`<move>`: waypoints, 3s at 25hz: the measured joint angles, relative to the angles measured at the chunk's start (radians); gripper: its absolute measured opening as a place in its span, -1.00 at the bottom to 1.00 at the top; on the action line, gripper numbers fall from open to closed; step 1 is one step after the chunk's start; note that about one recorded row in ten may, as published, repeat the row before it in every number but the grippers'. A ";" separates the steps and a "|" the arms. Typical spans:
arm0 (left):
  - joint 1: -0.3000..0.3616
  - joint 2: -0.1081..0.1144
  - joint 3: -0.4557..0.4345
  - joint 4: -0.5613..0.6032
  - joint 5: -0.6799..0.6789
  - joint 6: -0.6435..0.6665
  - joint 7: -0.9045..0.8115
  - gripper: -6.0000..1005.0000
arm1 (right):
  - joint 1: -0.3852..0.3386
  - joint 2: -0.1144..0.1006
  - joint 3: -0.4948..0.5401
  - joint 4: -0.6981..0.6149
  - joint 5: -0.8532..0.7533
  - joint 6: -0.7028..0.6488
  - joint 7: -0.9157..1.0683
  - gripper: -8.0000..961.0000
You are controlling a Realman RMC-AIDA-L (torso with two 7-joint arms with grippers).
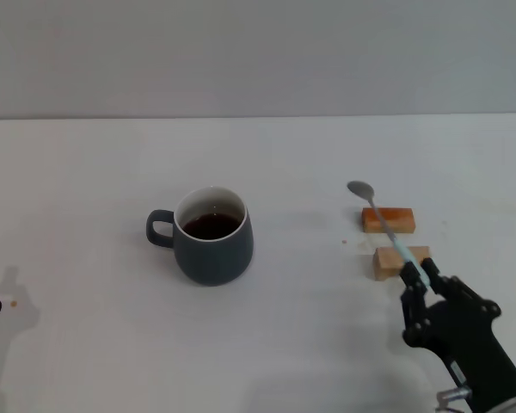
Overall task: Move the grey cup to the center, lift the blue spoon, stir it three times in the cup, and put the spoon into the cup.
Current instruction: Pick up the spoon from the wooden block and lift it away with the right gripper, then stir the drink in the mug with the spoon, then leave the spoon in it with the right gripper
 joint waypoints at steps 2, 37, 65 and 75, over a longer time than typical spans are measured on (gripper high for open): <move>0.001 0.000 0.001 -0.001 0.000 0.001 0.000 -0.99 | 0.051 -0.087 0.019 0.182 0.012 0.037 -0.079 -0.65; -0.057 0.001 -0.005 0.031 -0.003 -0.008 0.000 -0.99 | 0.106 -0.008 1.063 1.247 1.590 0.270 -2.591 -0.65; -0.055 0.000 -0.008 0.043 -0.005 -0.009 0.000 -0.99 | 0.336 0.047 1.102 1.241 1.707 -0.038 -2.627 -0.65; -0.053 0.000 -0.008 0.043 -0.005 -0.006 0.000 -0.99 | 0.311 0.052 1.082 1.200 1.697 0.005 -2.627 -0.65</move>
